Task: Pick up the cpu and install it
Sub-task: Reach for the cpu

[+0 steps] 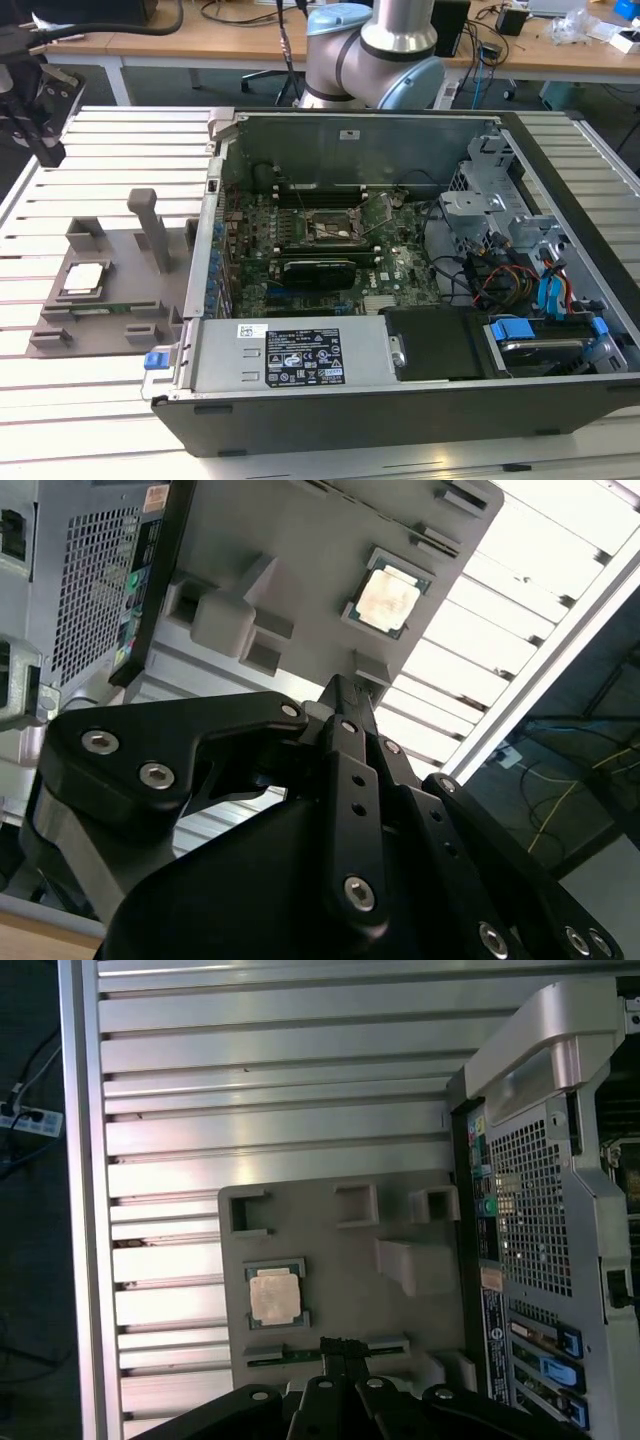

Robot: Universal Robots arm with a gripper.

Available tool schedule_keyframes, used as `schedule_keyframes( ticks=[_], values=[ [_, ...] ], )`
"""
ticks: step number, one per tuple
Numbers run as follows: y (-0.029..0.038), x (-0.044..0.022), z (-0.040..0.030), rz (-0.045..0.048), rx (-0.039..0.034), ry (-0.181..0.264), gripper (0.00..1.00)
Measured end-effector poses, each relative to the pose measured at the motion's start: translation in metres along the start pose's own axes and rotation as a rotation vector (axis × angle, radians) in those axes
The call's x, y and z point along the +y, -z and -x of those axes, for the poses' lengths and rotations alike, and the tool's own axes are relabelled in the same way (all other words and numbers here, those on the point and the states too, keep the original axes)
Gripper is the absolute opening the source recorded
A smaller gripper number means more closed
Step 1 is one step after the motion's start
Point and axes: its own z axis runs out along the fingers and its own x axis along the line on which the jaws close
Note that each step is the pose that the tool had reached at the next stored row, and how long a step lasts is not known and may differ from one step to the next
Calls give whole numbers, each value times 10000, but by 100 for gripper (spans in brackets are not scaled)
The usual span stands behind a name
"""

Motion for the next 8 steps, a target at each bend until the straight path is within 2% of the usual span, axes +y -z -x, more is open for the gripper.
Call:
schedule_keyframes(
  ticks=[8],
  values=[
    [1,-10,-136,0,1,-1,11]
  ],
)
